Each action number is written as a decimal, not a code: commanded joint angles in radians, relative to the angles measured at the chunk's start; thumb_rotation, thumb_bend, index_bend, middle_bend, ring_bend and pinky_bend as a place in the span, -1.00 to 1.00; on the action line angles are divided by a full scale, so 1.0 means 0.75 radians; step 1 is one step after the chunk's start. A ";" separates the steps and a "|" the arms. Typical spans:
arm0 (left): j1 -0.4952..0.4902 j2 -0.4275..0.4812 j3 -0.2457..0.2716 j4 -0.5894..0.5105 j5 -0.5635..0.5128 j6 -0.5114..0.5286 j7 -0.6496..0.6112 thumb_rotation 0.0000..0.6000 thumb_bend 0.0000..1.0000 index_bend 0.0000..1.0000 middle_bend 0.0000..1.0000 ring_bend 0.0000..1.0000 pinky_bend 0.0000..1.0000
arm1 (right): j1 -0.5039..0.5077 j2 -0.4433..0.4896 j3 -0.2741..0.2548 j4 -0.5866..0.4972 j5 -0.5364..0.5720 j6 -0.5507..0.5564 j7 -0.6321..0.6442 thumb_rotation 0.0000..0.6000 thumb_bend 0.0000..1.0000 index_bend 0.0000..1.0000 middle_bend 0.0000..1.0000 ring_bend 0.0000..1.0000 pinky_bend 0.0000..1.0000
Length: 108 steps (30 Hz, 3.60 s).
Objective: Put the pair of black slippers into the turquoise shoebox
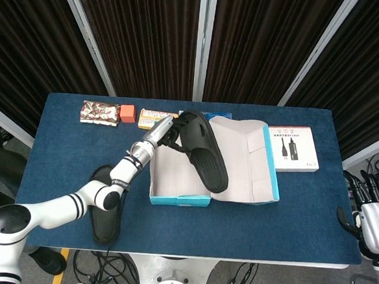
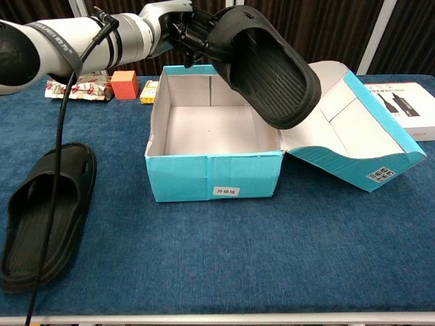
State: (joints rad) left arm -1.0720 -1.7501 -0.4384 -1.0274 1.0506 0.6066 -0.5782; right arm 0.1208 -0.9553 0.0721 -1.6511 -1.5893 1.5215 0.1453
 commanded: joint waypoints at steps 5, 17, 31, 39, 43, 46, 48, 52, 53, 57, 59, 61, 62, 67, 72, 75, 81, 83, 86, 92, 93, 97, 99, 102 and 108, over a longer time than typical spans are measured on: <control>-0.008 -0.038 0.030 0.098 0.079 -0.102 -0.115 1.00 -0.93 0.05 0.22 0.43 0.48 | -0.004 -0.010 -0.004 0.009 0.002 -0.002 0.007 1.00 -0.33 -1.00 -0.68 -0.96 -0.83; -0.031 -0.127 0.056 0.322 0.246 -0.204 -0.398 1.00 -0.93 0.04 0.20 0.39 0.43 | -0.025 -0.012 -0.009 -0.013 0.013 0.012 -0.024 1.00 -0.33 -1.00 -0.68 -0.96 -0.83; -0.088 -0.208 0.167 0.521 0.415 -0.234 -0.560 1.00 -0.93 0.01 0.13 0.33 0.40 | -0.027 -0.006 -0.006 -0.038 0.014 0.010 -0.053 1.00 -0.33 -1.00 -0.68 -0.96 -0.82; -0.116 -0.232 0.217 0.564 0.457 -0.224 -0.549 1.00 -0.93 -0.09 0.02 0.25 0.34 | -0.029 0.000 -0.004 -0.052 0.010 0.015 -0.066 1.00 -0.33 -1.00 -0.68 -0.96 -0.80; -0.137 -0.236 0.239 0.576 0.464 -0.237 -0.498 1.00 -0.93 -0.28 -0.18 0.17 0.23 | -0.031 0.001 -0.005 -0.055 0.009 0.016 -0.068 1.00 -0.33 -1.00 -0.68 -0.96 -0.80; -0.141 -0.242 0.241 0.577 0.457 -0.219 -0.449 1.00 -0.93 -0.43 -0.35 0.08 0.15 | -0.033 0.001 -0.005 -0.054 0.009 0.016 -0.066 1.00 -0.33 -1.00 -0.68 -0.96 -0.79; -0.144 -0.241 0.243 0.576 0.450 -0.218 -0.414 1.00 -0.93 -0.52 -0.48 -0.01 0.09 | -0.034 0.002 -0.005 -0.052 0.009 0.017 -0.064 1.00 -0.33 -1.00 -0.68 -0.96 -0.79; -0.150 -0.237 0.240 0.571 0.429 -0.209 -0.322 1.00 -0.93 -0.65 -0.62 -0.15 0.01 | -0.036 0.002 -0.005 -0.046 0.006 0.022 -0.057 1.00 -0.33 -1.00 -0.68 -0.96 -0.78; -0.151 -0.236 0.240 0.569 0.425 -0.206 -0.300 1.00 -0.92 -0.68 -0.65 -0.17 -0.01 | -0.037 0.002 -0.005 -0.045 0.005 0.023 -0.055 1.00 -0.33 -1.00 -0.68 -0.96 -0.78; -0.159 -0.215 0.247 0.538 0.410 -0.223 -0.216 1.00 -0.95 -0.79 -0.83 -0.31 -0.14 | -0.038 0.001 -0.005 -0.042 0.005 0.023 -0.049 1.00 -0.33 -1.00 -0.68 -0.96 -0.78; -0.158 -0.210 0.248 0.525 0.399 -0.225 -0.171 1.00 -0.98 -0.85 -0.91 -0.36 -0.20 | -0.037 0.000 -0.005 -0.039 0.005 0.021 -0.048 1.00 -0.33 -1.00 -0.67 -0.96 -0.78; -0.152 -0.209 0.240 0.514 0.380 -0.213 -0.137 1.00 -1.00 -0.90 -0.95 -0.40 -0.23 | -0.038 0.000 -0.006 -0.038 0.004 0.021 -0.045 1.00 -0.33 -1.00 -0.67 -0.96 -0.78; -0.148 -0.208 0.234 0.506 0.372 -0.203 -0.126 1.00 -1.00 -0.91 -0.96 -0.41 -0.23 | -0.038 0.000 -0.006 -0.038 0.004 0.022 -0.045 1.00 -0.33 -1.00 -0.67 -0.96 -0.78; -0.125 -0.176 0.224 0.445 0.351 -0.141 -0.040 1.00 -1.00 -0.93 -0.99 -0.59 -0.24 | -0.041 0.002 -0.004 -0.036 0.000 0.029 -0.042 1.00 -0.33 -1.00 -0.67 -0.96 -0.78; -0.105 -0.128 0.215 0.356 0.322 -0.111 0.046 1.00 -1.00 -0.95 -1.00 -0.98 -0.38 | -0.040 0.000 -0.006 -0.033 -0.007 0.030 -0.038 1.00 -0.33 -1.00 -0.67 -0.96 -0.77; -0.081 -0.081 0.201 0.269 0.305 -0.067 0.085 1.00 -1.00 -0.95 -1.00 -1.00 -0.51 | -0.041 -0.001 -0.006 -0.032 -0.010 0.033 -0.035 1.00 -0.33 -1.00 -0.67 -0.96 -0.77; -0.003 0.091 0.174 0.009 0.289 0.053 0.150 1.00 -1.00 -0.95 -1.00 -1.00 -0.56 | -0.036 -0.004 -0.005 -0.025 -0.017 0.032 -0.028 1.00 -0.33 -1.00 -0.67 -0.96 -0.77; 0.033 0.165 0.169 -0.094 0.290 0.105 0.181 1.00 -1.00 -0.95 -1.00 -1.00 -0.56 | -0.033 -0.007 -0.004 -0.021 -0.019 0.031 -0.023 1.00 -0.33 -1.00 -0.67 -0.96 -0.77; 0.095 0.284 0.174 -0.242 0.292 0.174 0.229 1.00 -1.00 -0.95 -1.00 -1.00 -0.56 | -0.030 -0.012 -0.003 -0.012 -0.024 0.031 -0.011 1.00 -0.33 -1.00 -0.67 -0.96 -0.77; 0.246 0.533 0.225 -0.496 0.263 0.282 0.366 1.00 -1.00 -0.94 -1.00 -0.94 -0.54 | -0.025 -0.021 -0.001 0.012 -0.029 0.032 0.016 1.00 -0.33 -1.00 -0.68 -0.96 -0.77; 0.267 0.578 0.242 -0.534 0.255 0.283 0.399 1.00 -1.00 -0.94 -1.00 -0.88 -0.52 | -0.023 -0.022 -0.001 0.016 -0.031 0.031 0.020 1.00 -0.33 -1.00 -0.68 -0.96 -0.77; 0.360 0.756 0.314 -0.699 0.179 0.283 0.527 1.00 -1.00 -0.91 -0.99 -0.39 -0.35 | -0.015 -0.031 0.001 0.035 -0.035 0.027 0.036 1.00 -0.33 -1.00 -0.68 -0.96 -0.76; 0.393 0.799 0.345 -0.738 0.150 0.286 0.569 1.00 -1.00 -0.89 -0.99 -0.24 -0.20 | -0.011 -0.036 0.000 0.043 -0.037 0.024 0.043 1.00 -0.33 -1.00 -0.68 -0.96 -0.76; 0.449 0.850 0.402 -0.791 0.123 0.296 0.620 1.00 -1.00 -0.88 -0.98 -0.15 -0.06 | -0.005 -0.042 -0.001 0.052 -0.042 0.018 0.051 1.00 -0.33 -1.00 -0.67 -0.96 -0.75; 0.550 0.881 0.512 -0.866 0.108 0.325 0.699 1.00 -1.00 -0.87 -0.95 -0.01 0.12 | 0.005 -0.041 -0.005 0.054 -0.036 -0.004 0.045 1.00 -0.33 -1.00 -0.68 -0.96 -0.73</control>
State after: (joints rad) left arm -0.6717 -1.0964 -0.0718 -1.6632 1.1370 0.8497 -0.0667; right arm 0.1232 -0.9863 0.0690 -1.6101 -1.6167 1.5195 0.1801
